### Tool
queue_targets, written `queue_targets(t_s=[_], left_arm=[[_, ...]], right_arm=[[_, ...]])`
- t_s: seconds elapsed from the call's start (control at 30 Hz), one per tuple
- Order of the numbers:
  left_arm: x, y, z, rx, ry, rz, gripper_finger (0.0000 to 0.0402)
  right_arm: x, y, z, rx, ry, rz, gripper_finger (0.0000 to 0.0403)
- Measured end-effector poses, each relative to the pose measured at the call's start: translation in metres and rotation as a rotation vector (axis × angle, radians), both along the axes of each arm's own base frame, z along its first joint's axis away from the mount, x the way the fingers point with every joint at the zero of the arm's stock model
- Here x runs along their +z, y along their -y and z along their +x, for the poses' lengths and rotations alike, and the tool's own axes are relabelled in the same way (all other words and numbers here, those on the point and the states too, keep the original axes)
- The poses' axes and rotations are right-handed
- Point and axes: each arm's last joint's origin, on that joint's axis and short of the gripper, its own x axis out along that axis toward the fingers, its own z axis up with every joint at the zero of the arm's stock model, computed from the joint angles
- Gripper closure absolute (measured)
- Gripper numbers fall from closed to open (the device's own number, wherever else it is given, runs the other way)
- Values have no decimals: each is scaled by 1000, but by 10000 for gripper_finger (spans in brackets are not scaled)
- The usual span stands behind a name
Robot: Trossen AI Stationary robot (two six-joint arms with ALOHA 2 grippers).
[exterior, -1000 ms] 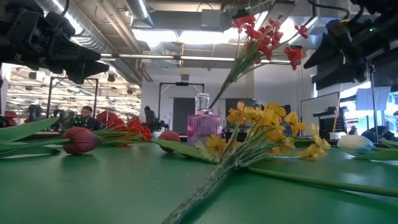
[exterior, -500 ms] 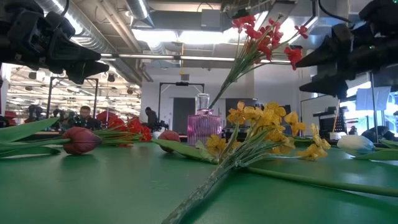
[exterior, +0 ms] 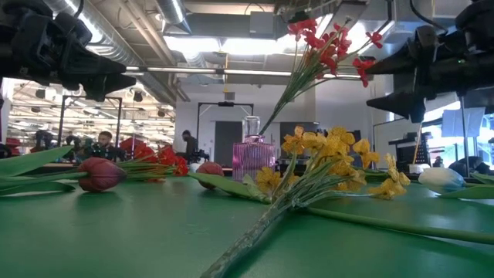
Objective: Sort flowers into vase by color
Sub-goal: Put the right red flowers into the violet vase
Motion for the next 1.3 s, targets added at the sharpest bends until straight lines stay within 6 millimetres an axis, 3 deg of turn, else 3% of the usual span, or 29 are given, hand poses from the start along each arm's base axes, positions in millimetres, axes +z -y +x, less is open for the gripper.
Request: queue_targets(t_s=[0.23, 0.33, 0.5, 0.7, 0.8, 1.1, 1.3], left_arm=[[27, 1, -1, -12, 262, 118, 178], [26, 0, 3, -11, 246, 132, 178], [19, -3, 14, -10, 163, 78, 178], [32, -5, 23, -39, 334, -110, 178], [37, -5, 25, -62, 393, -97, 178], [26, -6, 36, -72, 288, -75, 178], [33, -15, 65, 26, 85, -109, 178]], right_arm=[[0, 1, 0, -21, -4, -9, 4], [0, 1, 0, -38, -8, -18, 4], [0, 1, 0, -39, -9, -18, 4], [0, 1, -1, -43, -9, -18, 4], [0, 1, -1, -48, -9, -18, 4], [0, 1, -1, -49, -9, -17, 4], [0, 1, -1, -49, -9, -17, 4]])
